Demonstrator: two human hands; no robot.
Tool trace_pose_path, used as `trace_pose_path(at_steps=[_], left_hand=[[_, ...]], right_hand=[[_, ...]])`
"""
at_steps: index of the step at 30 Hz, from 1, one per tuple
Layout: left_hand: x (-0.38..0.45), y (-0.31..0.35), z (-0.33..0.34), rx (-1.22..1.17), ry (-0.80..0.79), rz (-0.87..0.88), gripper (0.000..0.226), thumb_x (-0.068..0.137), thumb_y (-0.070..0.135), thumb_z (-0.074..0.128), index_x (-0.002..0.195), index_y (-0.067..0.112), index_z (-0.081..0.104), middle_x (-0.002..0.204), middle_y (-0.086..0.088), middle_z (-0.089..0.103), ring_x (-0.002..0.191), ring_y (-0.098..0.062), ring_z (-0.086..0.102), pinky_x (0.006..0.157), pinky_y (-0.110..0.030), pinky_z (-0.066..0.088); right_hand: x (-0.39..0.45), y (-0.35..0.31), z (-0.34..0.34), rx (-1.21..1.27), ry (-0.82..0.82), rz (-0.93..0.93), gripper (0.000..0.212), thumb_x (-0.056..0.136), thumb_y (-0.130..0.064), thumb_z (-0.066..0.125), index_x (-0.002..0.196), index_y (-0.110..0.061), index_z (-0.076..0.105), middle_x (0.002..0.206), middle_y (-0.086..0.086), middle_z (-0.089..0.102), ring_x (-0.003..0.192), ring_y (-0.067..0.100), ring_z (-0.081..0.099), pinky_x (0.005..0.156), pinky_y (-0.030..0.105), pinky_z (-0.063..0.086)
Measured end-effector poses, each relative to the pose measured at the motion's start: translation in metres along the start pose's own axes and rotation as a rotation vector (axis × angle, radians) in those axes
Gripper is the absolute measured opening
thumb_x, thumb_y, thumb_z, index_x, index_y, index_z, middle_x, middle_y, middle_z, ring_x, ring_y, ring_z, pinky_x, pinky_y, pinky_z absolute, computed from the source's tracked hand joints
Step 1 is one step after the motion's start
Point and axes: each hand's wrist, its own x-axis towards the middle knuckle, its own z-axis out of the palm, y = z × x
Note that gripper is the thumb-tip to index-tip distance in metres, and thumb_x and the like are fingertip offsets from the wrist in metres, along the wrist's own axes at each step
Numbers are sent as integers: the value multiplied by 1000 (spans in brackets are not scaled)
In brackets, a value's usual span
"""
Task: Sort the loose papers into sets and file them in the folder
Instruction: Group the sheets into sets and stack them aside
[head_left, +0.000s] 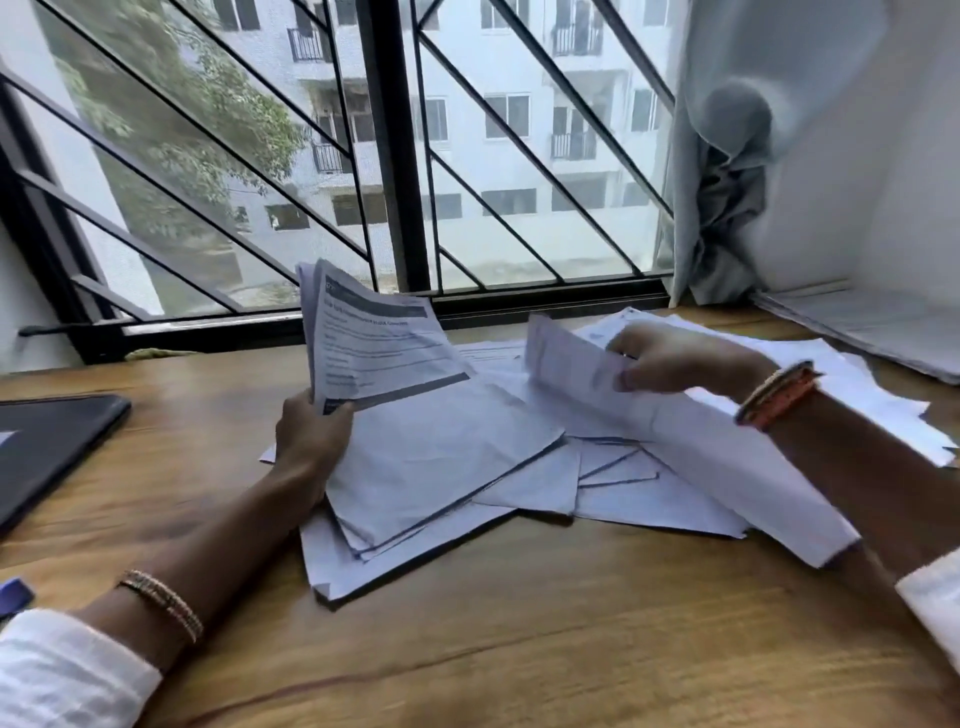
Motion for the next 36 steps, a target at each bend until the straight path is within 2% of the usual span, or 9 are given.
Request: trace_pose_path(at_steps=[2, 5, 8, 10, 11, 12, 23, 31, 36], left_hand=[[-4, 1, 3, 3, 53, 25, 28, 90, 9, 59, 117, 2, 61, 110, -15, 64, 104, -35, 59, 82, -33, 45], [-3, -2, 8, -82, 45, 25, 27, 92, 3, 53, 116, -6, 60, 112, -28, 63, 104, -44, 57, 74, -31, 36], [2, -1, 9, -171, 29, 42, 22, 91, 1, 55, 109, -10, 60, 94, -32, 62, 88, -49, 58, 68, -31, 32], [0, 2, 9, -174, 31, 90, 19, 90, 1, 57, 105, -9, 61, 87, -12, 59, 78, -15, 41, 66, -26, 32], [-3, 5, 8, -184, 27, 111, 18, 90, 1, 58, 104, -9, 62, 89, -8, 57, 113, -36, 47, 67, -25, 32], [-4, 7, 8, -199, 19, 132, 16, 90, 0, 59, 103, -7, 63, 91, -7, 57, 83, -26, 58, 67, -25, 33], [-2, -2, 7, -341, -99, 173, 16, 89, -2, 59, 90, 12, 65, 81, 2, 65, 73, -11, 59, 59, -9, 49], [-1, -2, 8, -359, -99, 185, 14, 90, -4, 58, 95, 7, 65, 79, 1, 64, 73, -13, 57, 68, -26, 46], [0, -5, 9, -369, -101, 171, 14, 90, -3, 56, 90, 8, 64, 79, 0, 63, 72, -15, 57, 65, -25, 47]], right_hand=[[-15, -19, -30, 830, -155, -151, 32, 68, 0, 66, 99, -3, 73, 88, 12, 72, 71, 20, 69, 64, 26, 57], [-10, -22, -40, 1198, 28, -276, 22, 55, -7, 72, 77, -6, 77, 72, 6, 73, 59, 12, 69, 55, 22, 57], [17, 2, -6, 1089, 333, -46, 22, 80, 14, 58, 73, -3, 69, 62, 2, 69, 57, 18, 65, 52, 21, 54], [25, 21, 21, 936, 390, 76, 21, 84, 13, 56, 77, -5, 66, 66, 6, 68, 61, 22, 61, 54, 25, 54], [25, 26, 32, 909, 393, 100, 18, 84, 10, 59, 79, -5, 66, 72, 9, 68, 62, 22, 61, 58, 27, 55], [26, 29, 38, 922, 392, 103, 14, 84, 8, 62, 84, -5, 66, 78, 12, 68, 63, 21, 63, 61, 30, 56], [27, 26, 46, 1220, 292, 83, 15, 83, 3, 65, 96, -5, 68, 86, 14, 72, 69, 23, 71, 64, 36, 60], [30, 34, 44, 1037, 369, 120, 12, 84, 1, 67, 91, -9, 68, 93, 15, 71, 78, 26, 68, 73, 38, 58], [29, 38, -2, 375, 1113, 13, 13, 83, -18, 68, 86, -7, 72, 89, 18, 72, 77, 18, 64, 73, 36, 50]])
